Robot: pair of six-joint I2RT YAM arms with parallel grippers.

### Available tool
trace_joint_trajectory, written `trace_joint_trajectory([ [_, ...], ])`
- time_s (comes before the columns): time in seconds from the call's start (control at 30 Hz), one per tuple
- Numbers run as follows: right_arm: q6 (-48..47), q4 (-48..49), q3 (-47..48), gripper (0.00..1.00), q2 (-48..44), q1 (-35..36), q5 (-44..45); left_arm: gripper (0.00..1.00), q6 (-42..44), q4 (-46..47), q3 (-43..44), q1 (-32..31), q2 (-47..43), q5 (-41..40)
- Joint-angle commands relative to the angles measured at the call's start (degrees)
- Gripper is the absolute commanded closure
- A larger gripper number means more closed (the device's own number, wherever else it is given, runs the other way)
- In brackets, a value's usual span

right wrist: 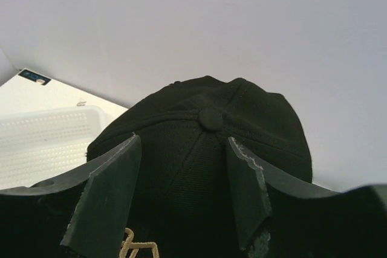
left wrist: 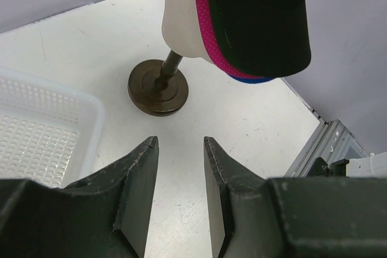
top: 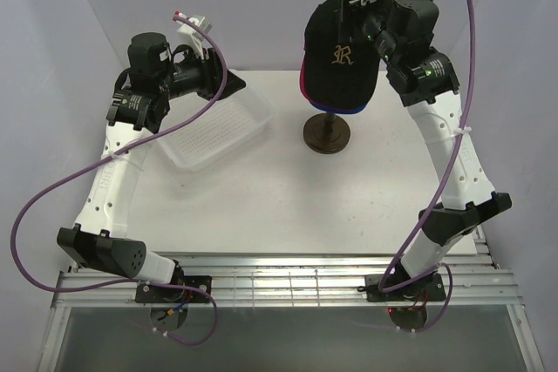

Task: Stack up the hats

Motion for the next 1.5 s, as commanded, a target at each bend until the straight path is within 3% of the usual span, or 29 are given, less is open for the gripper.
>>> trace_joint_trajectory([
  [0.0, 6.71, 1.86, -3.80, 0.37, -0.86, -3.10, -4.18, 0.54, -0.07, 0.39, -0.14, -0.10, -1.29, 0.56],
  [0.23, 6.98, -1.12, -3.90, 0.37, -0.60, -3.10, -6.12, 0.54, 0.20, 0.39, 0.12, -0.10, -0.85, 0.38],
  [0.33, 6.27, -1.56, -3.38, 0.31, -0.77, -3.10, -5.33, 0.53, 0.46, 0.57, -0.32, -0.10, -1.11, 0.30],
  [0.4, 6.44, -1.48, -1.02, 0.18, -0.95, -3.10, -3.40, 0.54, 0.72, 0.48, -0.49, -0.19, -1.12, 0.12],
  [0.43, 6.62, -1.65, -0.13, 0.05, -0.86, -3.10, -2.69, 0.54, 0.81, 0.57, -0.58, -0.10, -1.03, 0.03],
  [0.47, 6.54, -1.56, 0.66, 0.10, -0.95, -3.10, -1.56, 0.54, 0.81, 0.57, -0.58, -0.19, -1.03, 0.12],
  [0.8, 4.78, 4.06, 2.87, 0.11, -7.01, -3.10, 8.03, 0.53, 2.13, 0.48, -1.63, -0.19, -1.64, -1.10],
  [0.93, 2.32, 4.67, 1.03, 0.11, -12.70, -3.10, 16.89, 0.53, 3.53, 0.22, -1.90, -0.10, -1.99, -2.95],
  [1.17, -6.99, 7.58, -12.05, 0.10, -23.79, -3.10, 37.86, 0.52, 4.85, -0.13, -2.42, -0.10, -2.52, -4.89],
  [1.27, -10.86, 7.58, -23.29, 0.11, -28.97, -3.10, 46.93, 0.51, 5.47, -0.22, -3.04, 0.25, -2.96, -6.03],
  [1.4, -8.85, 6.09, -41.04, 0.10, -36.97, -3.19, 52.23, 0.49, 6.34, -0.13, -4.62, 1.30, -3.40, -7.35],
  [1.47, -2.98, -0.37, -48.26, 0.11, -40.31, -3.97, 51.99, 0.47, 6.87, -0.05, -5.94, 2.26, -3.92, -8.05],
])
